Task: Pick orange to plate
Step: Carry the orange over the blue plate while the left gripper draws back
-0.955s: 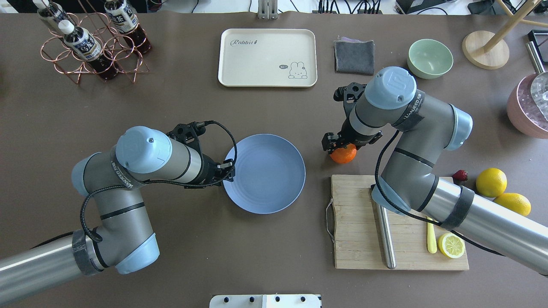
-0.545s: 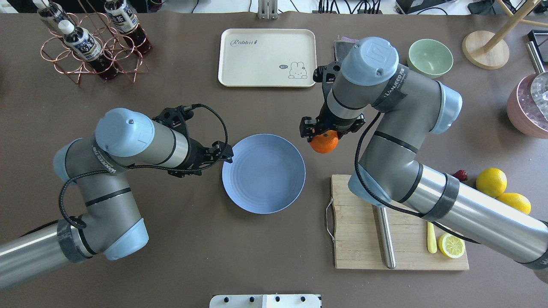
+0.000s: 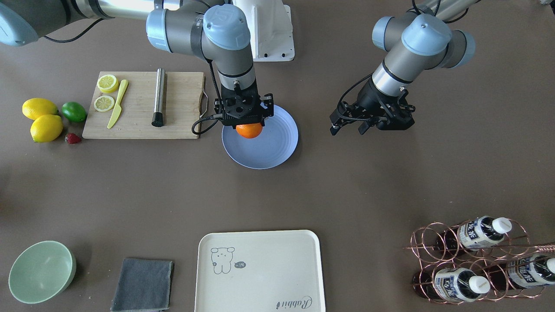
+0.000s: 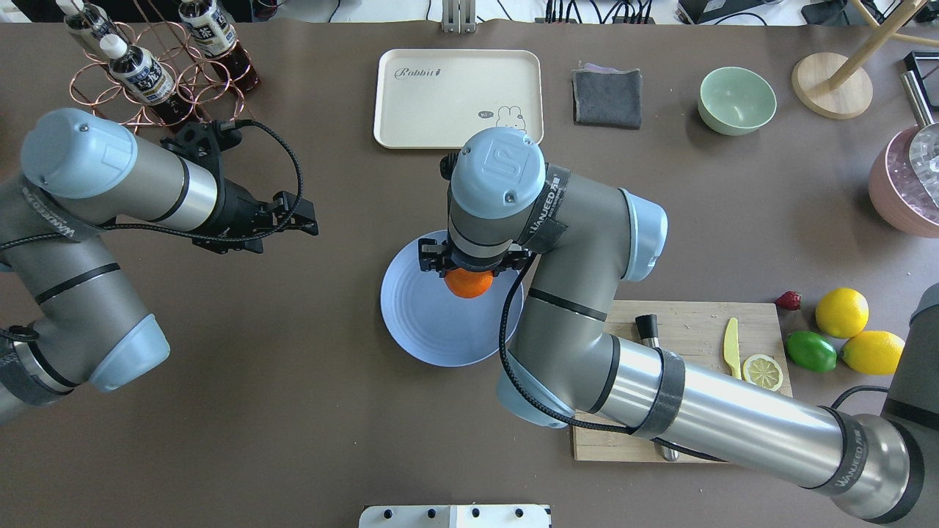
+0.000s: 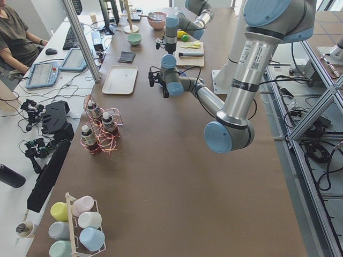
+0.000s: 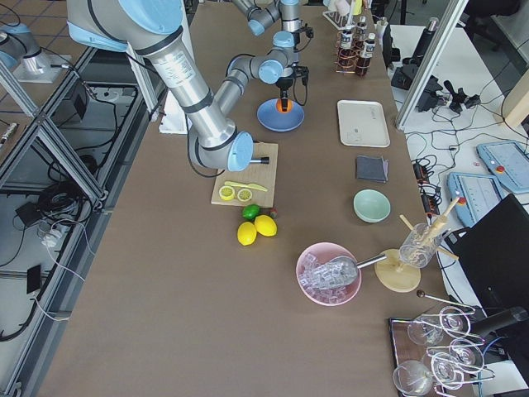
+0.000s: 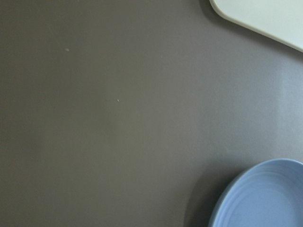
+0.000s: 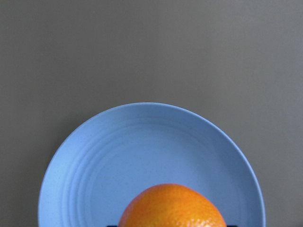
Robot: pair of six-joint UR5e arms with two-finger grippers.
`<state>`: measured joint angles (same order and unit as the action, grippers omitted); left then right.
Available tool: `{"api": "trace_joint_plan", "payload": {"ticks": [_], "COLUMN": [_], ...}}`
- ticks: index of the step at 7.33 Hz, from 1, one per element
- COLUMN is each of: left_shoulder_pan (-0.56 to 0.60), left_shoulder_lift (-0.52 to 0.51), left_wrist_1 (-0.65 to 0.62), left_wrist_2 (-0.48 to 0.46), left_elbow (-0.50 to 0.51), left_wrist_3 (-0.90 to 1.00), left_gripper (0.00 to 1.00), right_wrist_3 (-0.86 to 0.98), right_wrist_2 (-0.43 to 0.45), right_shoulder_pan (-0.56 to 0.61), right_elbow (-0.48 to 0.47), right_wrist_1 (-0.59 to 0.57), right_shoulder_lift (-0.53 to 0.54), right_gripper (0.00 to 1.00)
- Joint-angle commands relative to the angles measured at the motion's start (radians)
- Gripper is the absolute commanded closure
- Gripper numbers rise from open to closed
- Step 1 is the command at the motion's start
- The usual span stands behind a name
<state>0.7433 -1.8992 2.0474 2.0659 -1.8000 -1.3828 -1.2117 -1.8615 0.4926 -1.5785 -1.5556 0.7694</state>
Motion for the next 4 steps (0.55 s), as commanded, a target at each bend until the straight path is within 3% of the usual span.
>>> {"api": "trace_joint_plan", "payload": {"ticks": [1,3,4], "left_shoulder_pan": [0.024,0.024,0.024], "left_shoulder_lift": [0.002,-0.001,0.000], "left_wrist_1": [-0.013,-0.019,-0.019], "left_wrist_2": [0.036,0.036,0.036], "left_elbow": [-0.007,-0.007,-0.007], "left_wrist_3": [0.011,0.011,0.010], "left_gripper": [0.03,0.03,0.03], "right_wrist_3": [-0.058,-0.046,-0.055], "right_wrist_2": [0.056,0.055,0.056], "right_shoulder_pan": [-0.043,-0.052,-0.052], "right_elbow": [0.110,0.112,0.114], "right_wrist_1": [0.171,0.167,0.164], "right_shoulder_lift": [-0.007,-0.005,-0.005], "right_gripper": [1.00,1.00,0.09]}}
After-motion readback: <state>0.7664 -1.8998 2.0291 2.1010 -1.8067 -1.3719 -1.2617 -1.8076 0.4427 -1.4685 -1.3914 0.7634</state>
